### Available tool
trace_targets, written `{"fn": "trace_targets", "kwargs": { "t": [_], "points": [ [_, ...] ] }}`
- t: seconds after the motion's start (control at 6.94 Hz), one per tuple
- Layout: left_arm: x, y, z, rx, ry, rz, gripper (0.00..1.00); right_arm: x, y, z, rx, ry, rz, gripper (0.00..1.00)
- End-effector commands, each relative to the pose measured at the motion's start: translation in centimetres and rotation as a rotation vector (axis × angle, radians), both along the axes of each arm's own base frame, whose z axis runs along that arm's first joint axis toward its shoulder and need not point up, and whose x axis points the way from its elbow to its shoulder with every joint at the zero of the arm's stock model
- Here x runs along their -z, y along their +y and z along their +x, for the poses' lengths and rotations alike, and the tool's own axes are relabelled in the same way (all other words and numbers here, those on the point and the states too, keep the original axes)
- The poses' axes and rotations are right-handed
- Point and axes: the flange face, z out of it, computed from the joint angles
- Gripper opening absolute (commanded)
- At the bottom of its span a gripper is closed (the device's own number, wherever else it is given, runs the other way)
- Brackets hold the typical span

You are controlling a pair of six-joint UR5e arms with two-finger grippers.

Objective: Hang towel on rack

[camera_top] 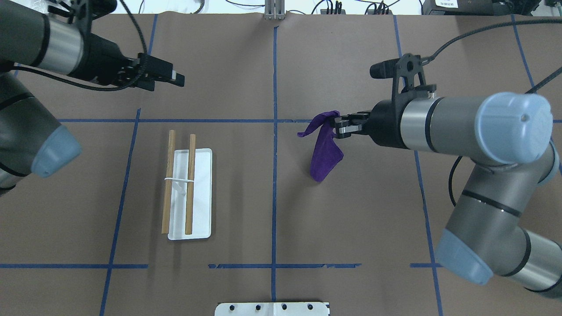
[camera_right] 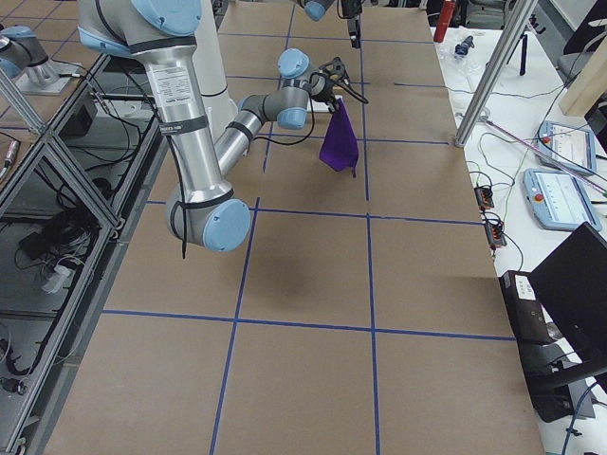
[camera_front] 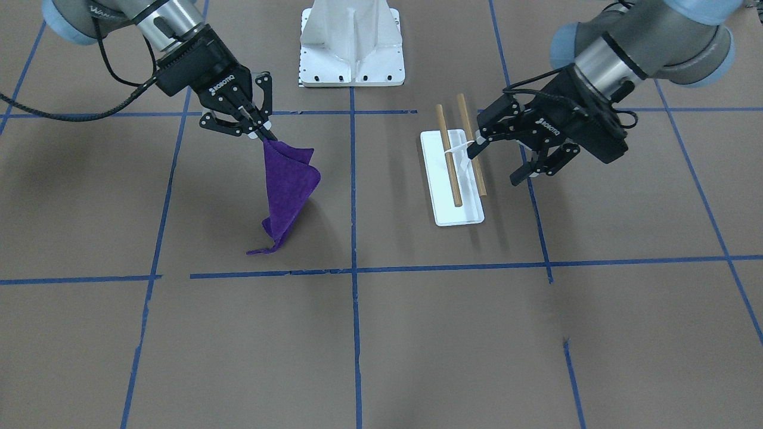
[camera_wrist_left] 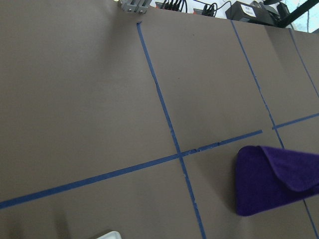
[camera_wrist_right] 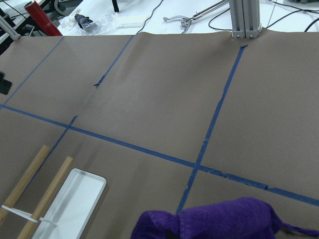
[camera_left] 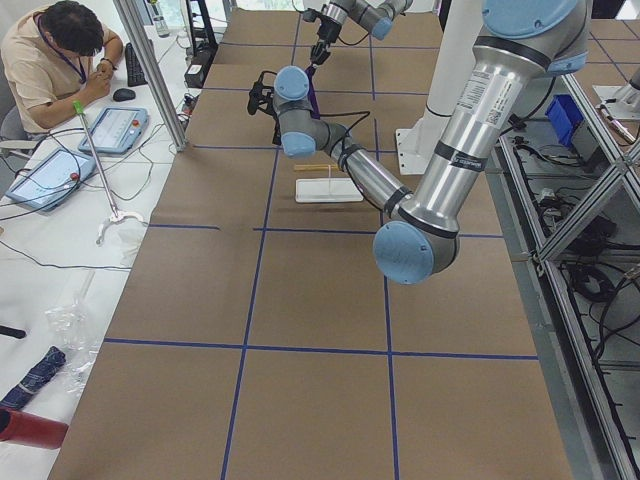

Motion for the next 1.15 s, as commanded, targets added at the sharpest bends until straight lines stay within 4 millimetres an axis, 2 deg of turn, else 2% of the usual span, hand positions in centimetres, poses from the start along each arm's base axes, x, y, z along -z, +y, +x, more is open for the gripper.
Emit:
{"fn": "trace_targets", "kwargs": {
  "t": [0.0, 0.14, 0.29, 0.43, 0.58, 1.01],
  "points": [
    [3.2, 0.1, 3.4, 0.046, 0.016, -0.183, 0.84, 2.5, 3.5, -1.1, -0.02, -0.054, 0.038, 0.0],
    [4.0, 0.1, 4.6, 0.051, 0.039, -0.267, 0.75, 3.5, 5.1, -1.4, -0.043, -0.08, 0.058, 0.0],
    [4.7, 0.3, 6.1, 0.064, 0.052, -0.309, 0.74, 4.8, 6.2, -1.9, -0.067, -0.105, 0.075, 0.0],
    [6.2, 2.3, 9.8, 0.069, 0.074, -0.354, 0.74, 5.9, 6.4, -2.0, -0.084, -0.125, 0.091, 0.0],
    [7.0, 3.8, 11.9, 0.046, 0.084, -0.383, 0.75, 6.8, 6.4, -2.0, -0.086, -0.14, 0.101, 0.0],
    [9.0, 6.4, 14.7, 0.004, 0.11, -0.415, 0.82, 7.0, 6.3, -2.1, -0.085, -0.142, 0.104, 0.0]
  ]
}}
